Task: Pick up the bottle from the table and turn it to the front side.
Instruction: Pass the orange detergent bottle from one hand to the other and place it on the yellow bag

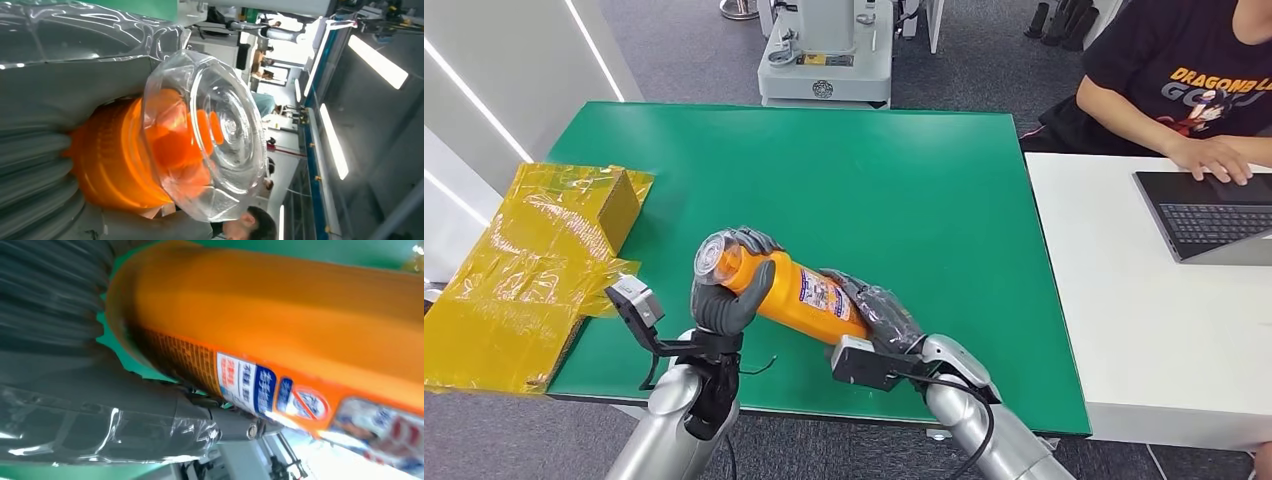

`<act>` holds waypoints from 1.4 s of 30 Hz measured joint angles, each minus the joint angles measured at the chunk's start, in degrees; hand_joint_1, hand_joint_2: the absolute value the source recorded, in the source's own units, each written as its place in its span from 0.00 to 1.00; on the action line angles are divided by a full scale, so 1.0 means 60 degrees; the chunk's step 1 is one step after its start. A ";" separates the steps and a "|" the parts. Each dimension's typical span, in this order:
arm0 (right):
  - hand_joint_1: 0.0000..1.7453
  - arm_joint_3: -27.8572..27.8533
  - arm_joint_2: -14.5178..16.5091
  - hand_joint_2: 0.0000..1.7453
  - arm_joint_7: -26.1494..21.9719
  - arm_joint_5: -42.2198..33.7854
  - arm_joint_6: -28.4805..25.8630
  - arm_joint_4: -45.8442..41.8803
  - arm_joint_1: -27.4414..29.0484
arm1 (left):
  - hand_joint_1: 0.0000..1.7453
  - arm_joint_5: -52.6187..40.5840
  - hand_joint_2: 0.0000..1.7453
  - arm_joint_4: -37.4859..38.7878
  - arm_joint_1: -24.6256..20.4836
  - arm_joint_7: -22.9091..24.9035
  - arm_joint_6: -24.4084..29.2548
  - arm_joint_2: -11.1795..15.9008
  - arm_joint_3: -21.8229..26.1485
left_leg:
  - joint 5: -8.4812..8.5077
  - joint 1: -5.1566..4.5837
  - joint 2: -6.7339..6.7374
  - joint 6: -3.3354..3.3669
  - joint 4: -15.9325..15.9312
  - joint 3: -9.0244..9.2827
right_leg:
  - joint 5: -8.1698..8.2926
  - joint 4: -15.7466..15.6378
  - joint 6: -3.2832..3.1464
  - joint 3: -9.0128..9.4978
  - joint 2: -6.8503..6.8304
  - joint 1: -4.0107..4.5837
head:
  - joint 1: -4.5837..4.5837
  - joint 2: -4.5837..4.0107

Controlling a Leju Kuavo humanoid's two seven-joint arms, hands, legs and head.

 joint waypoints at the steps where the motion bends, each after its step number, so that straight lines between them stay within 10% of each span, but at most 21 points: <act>1: 0.00 0.0003 0.0011 1.00 0.0016 -0.0075 -0.0115 -0.0061 0.0035 | 1.00 -0.0058 1.00 0.0000 0.0000 0.0006 -0.0006 0.0007 -0.0001 | 0.0000 0.0000 0.0000 0.0000 0.0000 0.0000 | 0.0000 0.0000 0.0000 0.0000 -0.0001 0.0000 | 0.0001 0.0000; 26: 0.00 -0.0213 0.0099 1.00 -0.0327 -0.1429 -0.1436 -0.2821 0.1427 | 1.00 -0.1926 1.00 -0.0545 -0.0116 -0.0150 0.1145 0.1164 0.0464 | 0.0000 0.0002 0.0003 -0.0001 -0.0001 0.0001 | -0.0001 0.0004 -0.0002 -0.0003 0.0003 0.0002 | 0.0002 0.0000; 32: 0.00 -0.0341 0.0098 1.00 -0.1011 -0.2916 -0.2331 -0.3848 0.2038 | 1.00 -0.4130 1.00 -0.0849 -0.0644 -0.0018 0.1258 0.2375 0.0992 | 0.0003 0.0009 0.0005 -0.0005 -0.0006 0.0003 | -0.0005 0.0011 -0.0008 -0.0007 0.0004 0.0008 | 0.0002 0.0000; 42: 0.00 -0.0431 0.0019 1.00 -0.1131 -0.3318 -0.2794 -0.5013 0.3101 | 1.00 -0.6242 1.00 -0.0970 -0.1196 0.0365 -0.0280 0.5789 0.1399 | -0.0001 0.0016 0.0055 -0.0014 -0.0016 0.0016 | -0.0016 0.0022 -0.0028 -0.0014 0.0056 0.0013 | 0.0003 0.0000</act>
